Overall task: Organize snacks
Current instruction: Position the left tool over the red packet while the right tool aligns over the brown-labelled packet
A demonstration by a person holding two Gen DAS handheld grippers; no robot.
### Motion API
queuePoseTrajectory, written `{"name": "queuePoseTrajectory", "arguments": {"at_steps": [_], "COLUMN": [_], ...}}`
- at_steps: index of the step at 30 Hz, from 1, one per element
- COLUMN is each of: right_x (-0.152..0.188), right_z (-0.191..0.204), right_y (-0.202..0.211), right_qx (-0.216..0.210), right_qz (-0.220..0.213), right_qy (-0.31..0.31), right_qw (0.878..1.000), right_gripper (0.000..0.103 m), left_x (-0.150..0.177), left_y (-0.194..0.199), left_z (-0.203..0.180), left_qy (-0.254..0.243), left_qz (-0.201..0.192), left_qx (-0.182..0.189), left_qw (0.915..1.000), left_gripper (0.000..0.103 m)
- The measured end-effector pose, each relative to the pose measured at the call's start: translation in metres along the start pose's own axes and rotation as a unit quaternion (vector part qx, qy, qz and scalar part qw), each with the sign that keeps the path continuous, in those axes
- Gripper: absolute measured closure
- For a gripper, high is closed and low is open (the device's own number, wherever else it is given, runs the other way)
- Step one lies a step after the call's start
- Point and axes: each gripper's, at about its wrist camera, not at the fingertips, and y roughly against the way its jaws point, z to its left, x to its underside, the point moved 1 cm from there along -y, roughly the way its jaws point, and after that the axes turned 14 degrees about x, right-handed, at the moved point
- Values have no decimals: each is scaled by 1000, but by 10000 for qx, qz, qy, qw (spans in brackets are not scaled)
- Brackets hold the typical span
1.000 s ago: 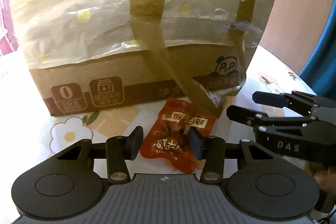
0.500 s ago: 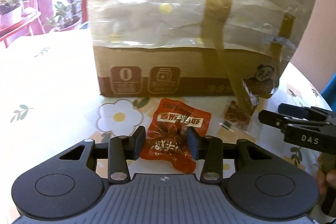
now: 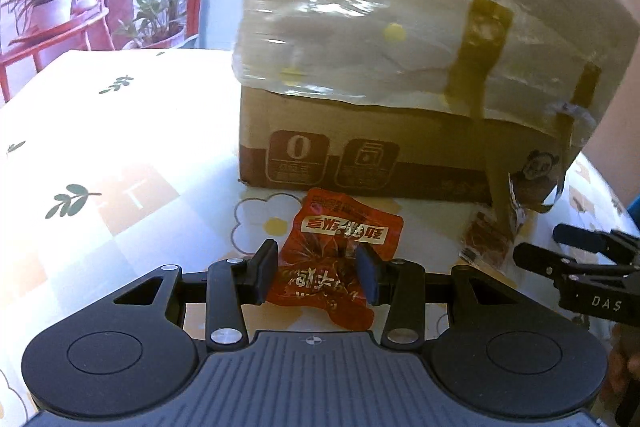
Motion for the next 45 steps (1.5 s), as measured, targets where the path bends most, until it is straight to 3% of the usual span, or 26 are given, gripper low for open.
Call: {"name": "queuePoseTrajectory", "arguments": {"at_steps": [7, 14, 18, 20, 25, 27, 29, 32, 36, 45], "right_x": [-6, -24, -30, -33, -33, -28, -22, -14, 0, 18], "right_z": [8, 44, 57, 58, 56, 65, 74, 66, 52, 45], "right_y": [3, -4, -15, -21, -29, -27, -22, -14, 1, 30], "right_qx": [76, -44, 355, 345, 831, 988, 1070, 1035, 930, 710], "right_qz": [261, 600, 634, 705, 590, 499, 407, 438, 343, 279], "right_qy": [6, 63, -57, -242, -819, -494, -132, -252, -276, -224], "right_qw": [9996, 9982, 9973, 9966, 9914, 9926, 9933, 9933, 9947, 9968], "right_gripper": [24, 25, 25, 25, 24, 24, 26, 30, 49, 51], "left_x": [4, 12, 16, 18, 20, 21, 21, 22, 24, 25], "left_y": [5, 7, 10, 11, 10, 11, 12, 13, 14, 17], "left_z": [12, 17, 18, 17, 13, 14, 15, 16, 14, 11], "left_qy": [182, 215, 322, 288, 114, 162, 211, 211, 160, 150], "left_qz": [-103, -265, -355, -391, -392, -406, -431, -448, -441, -366], "left_qx": [124, 193, 213, 195, 116, 143, 173, 157, 104, 38], "left_qw": [9997, 9992, 9986, 9986, 9991, 9989, 9987, 9986, 9988, 9992], "left_gripper": [57, 58, 58, 58, 57, 57, 57, 57, 56, 54]}}
